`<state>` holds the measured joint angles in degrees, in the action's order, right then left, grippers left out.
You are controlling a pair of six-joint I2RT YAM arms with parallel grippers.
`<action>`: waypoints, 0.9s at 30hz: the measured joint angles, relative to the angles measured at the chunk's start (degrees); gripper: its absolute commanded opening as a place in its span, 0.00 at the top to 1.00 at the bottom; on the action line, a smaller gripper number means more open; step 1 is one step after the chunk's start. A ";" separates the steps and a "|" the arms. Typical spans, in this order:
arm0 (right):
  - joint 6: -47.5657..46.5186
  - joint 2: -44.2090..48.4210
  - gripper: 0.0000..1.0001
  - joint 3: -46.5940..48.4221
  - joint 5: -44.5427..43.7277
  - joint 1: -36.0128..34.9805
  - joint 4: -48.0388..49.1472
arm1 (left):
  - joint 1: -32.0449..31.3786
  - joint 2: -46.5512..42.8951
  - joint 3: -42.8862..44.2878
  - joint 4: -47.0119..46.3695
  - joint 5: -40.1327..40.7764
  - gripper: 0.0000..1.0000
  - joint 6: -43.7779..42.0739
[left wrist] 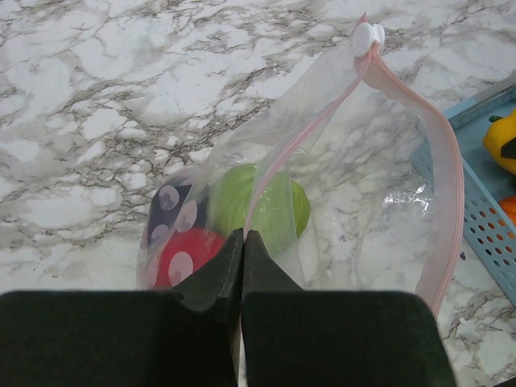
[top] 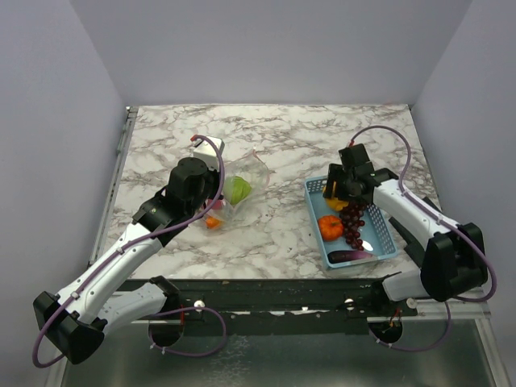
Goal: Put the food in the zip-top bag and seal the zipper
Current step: Pick up the fake vegetable from the bin, then place the fake vegetable in the zipper food storage bag.
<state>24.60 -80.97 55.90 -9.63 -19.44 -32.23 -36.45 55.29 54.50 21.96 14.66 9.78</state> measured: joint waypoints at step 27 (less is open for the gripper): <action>0.79 13.53 0.73 16.00 10.29 -10.49 -7.74 | 0.00 0.17 0.00 0.04 0.00 1.00 0.02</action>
<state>25.39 -67.44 71.90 0.67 -29.93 -39.97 -36.45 55.46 54.50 22.00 14.66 9.80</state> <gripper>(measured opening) 0.718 0.005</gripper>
